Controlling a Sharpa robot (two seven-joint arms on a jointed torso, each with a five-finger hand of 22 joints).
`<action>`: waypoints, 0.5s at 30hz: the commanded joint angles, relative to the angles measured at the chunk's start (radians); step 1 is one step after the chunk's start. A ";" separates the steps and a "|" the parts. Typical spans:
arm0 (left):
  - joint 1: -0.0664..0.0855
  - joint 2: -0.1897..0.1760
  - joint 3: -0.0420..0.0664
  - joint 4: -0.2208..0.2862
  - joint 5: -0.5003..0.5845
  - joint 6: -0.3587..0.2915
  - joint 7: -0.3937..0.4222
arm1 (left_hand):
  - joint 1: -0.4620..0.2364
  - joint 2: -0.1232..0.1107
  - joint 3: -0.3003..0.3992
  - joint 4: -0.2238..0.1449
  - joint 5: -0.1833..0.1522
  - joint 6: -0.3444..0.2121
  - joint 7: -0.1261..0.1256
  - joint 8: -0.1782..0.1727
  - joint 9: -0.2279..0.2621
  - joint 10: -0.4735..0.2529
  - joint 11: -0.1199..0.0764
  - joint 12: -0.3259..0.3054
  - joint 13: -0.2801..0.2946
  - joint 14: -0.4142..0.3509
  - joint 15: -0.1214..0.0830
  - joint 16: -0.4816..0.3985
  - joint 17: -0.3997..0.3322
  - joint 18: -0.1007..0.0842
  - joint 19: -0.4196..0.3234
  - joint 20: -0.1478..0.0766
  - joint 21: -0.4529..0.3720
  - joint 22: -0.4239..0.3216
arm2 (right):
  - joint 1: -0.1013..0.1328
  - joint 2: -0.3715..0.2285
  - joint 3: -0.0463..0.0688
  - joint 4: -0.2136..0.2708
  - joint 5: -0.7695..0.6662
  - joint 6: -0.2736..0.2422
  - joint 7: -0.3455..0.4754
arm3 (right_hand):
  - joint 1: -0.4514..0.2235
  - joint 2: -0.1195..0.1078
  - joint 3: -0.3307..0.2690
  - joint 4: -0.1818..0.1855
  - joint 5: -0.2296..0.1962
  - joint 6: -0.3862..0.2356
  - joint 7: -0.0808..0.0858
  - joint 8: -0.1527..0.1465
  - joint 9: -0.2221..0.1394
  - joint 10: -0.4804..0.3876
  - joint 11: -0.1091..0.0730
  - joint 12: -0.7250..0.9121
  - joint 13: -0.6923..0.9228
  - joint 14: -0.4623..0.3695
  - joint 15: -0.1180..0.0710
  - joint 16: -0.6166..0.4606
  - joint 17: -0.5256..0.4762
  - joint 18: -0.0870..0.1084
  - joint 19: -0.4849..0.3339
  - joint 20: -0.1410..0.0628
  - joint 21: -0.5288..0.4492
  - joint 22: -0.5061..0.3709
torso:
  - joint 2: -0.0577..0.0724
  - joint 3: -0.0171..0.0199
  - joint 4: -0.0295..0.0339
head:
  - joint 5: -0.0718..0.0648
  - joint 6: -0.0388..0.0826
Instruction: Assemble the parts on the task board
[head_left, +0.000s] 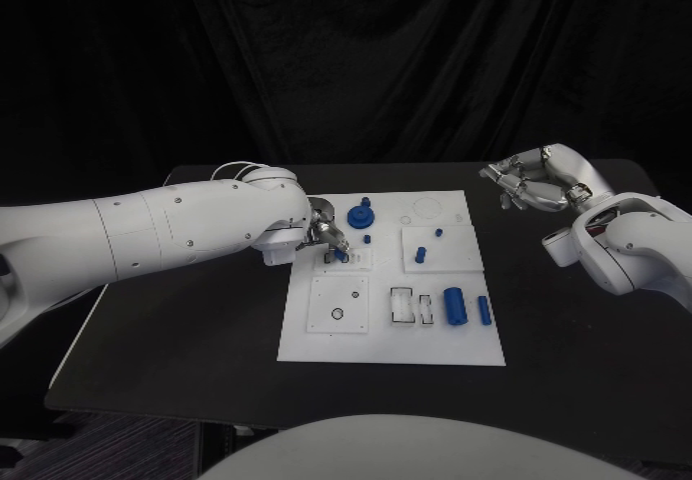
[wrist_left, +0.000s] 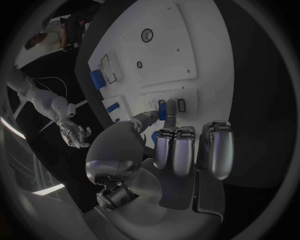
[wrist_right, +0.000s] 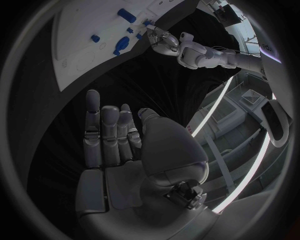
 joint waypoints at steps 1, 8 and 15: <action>-0.002 0.002 0.000 0.000 -0.004 -0.002 0.005 | -0.003 0.007 0.038 -0.037 -0.005 0.005 -0.006 -0.002 0.001 0.107 -0.001 0.004 0.263 0.102 -0.001 0.003 0.263 0.002 0.001 -0.001 -0.001 0.078 | -0.002 -0.001 0.001 -0.001 -0.004 0.005 -0.021 | 0.014 0.000 0.006 0.000 0.006 -0.001 0.000 -0.002 -0.001 -0.010 0.000 -0.005 -0.004 0.003 -0.002 0.002 -0.003 0.009 0.008 0.002 -0.005 0.002 | 0.001 0.0000 -0.0002 | -0.002 0.000; -0.004 0.005 0.000 -0.001 -0.004 -0.004 0.008 | -0.005 0.009 0.041 -0.037 -0.009 0.003 -0.005 -0.004 0.001 0.107 -0.001 0.004 0.263 0.102 -0.001 0.003 0.263 0.003 -0.003 -0.002 -0.005 0.073 | -0.003 -0.002 0.001 -0.001 -0.004 0.005 -0.022 | 0.018 -0.001 0.009 0.000 0.008 -0.001 0.000 -0.002 -0.001 -0.012 0.000 -0.006 -0.006 0.002 -0.002 0.001 -0.005 0.009 0.008 0.002 -0.006 0.002 | 0.002 0.0000 -0.0003 | -0.003 0.000; -0.009 0.009 0.000 0.000 -0.004 -0.014 0.015 | -0.008 0.012 0.043 -0.035 -0.011 0.003 -0.004 -0.006 0.001 0.107 -0.001 0.004 0.263 0.102 -0.001 0.003 0.263 0.004 -0.005 -0.002 -0.007 0.070 | -0.003 -0.001 0.001 -0.001 -0.004 0.005 -0.022 | 0.020 -0.002 0.010 0.000 0.009 -0.001 0.000 -0.002 -0.001 -0.015 0.000 -0.008 -0.009 0.000 -0.002 0.000 -0.007 0.009 0.008 0.002 -0.007 0.002 | 0.001 0.0000 -0.0004 | -0.003 0.000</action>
